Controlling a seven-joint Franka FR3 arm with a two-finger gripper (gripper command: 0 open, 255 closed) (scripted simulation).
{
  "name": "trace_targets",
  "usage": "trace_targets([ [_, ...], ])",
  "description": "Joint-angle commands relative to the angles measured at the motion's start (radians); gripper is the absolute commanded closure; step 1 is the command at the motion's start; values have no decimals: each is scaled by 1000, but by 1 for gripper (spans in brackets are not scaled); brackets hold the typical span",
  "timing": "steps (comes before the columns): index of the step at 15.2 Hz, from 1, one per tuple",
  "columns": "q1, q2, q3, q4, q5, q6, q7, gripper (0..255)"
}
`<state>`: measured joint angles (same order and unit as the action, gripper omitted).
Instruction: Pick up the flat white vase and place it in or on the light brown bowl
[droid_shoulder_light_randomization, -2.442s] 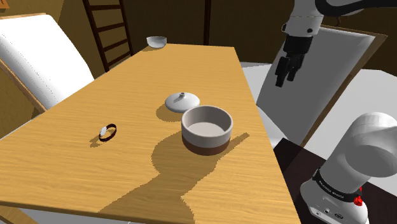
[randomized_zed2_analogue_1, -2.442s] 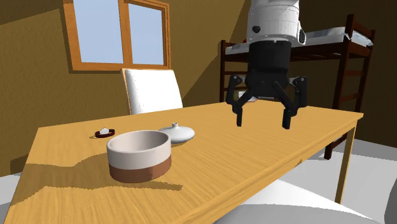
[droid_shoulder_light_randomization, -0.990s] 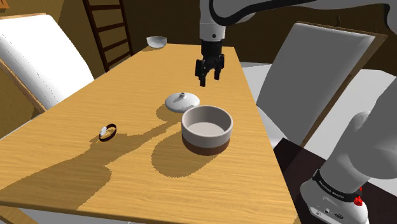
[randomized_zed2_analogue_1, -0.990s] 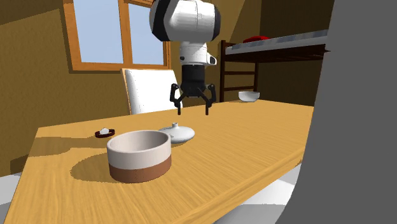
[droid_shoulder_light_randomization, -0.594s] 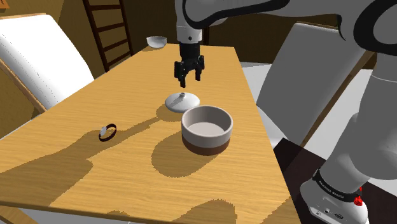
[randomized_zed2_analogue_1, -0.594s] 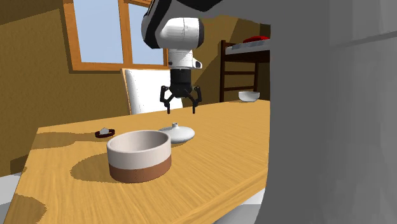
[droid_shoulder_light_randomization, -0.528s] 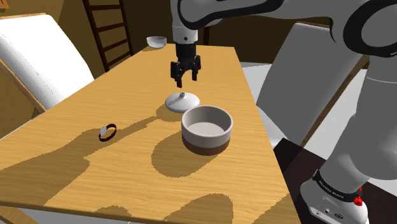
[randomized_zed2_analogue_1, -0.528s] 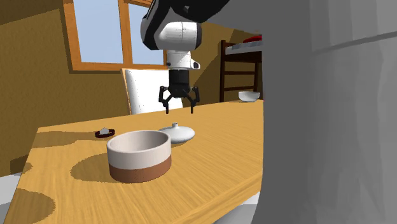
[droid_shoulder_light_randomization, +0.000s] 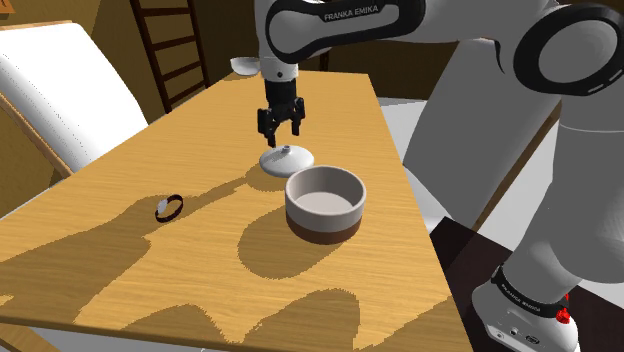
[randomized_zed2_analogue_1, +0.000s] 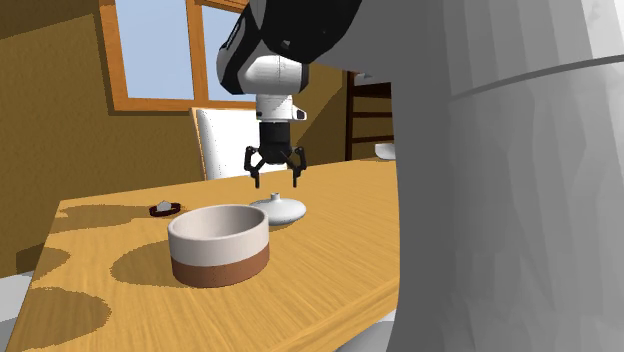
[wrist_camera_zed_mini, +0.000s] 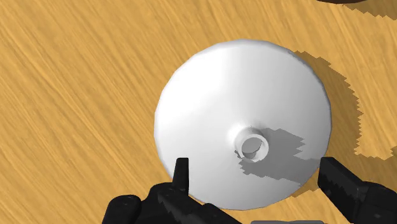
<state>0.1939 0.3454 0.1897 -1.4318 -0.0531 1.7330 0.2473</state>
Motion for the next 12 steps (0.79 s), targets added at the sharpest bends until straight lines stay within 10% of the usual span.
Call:
trace_targets([
  [1, -2, -5, 0, -42, 1, 38, 0, 0],
  [9, -2, -5, 0, -42, 1, 38, 0, 0],
  [10, -2, -5, 0, -42, 1, 38, 0, 255],
  [12, -2, -5, 0, -42, 1, 38, 0, 255],
])
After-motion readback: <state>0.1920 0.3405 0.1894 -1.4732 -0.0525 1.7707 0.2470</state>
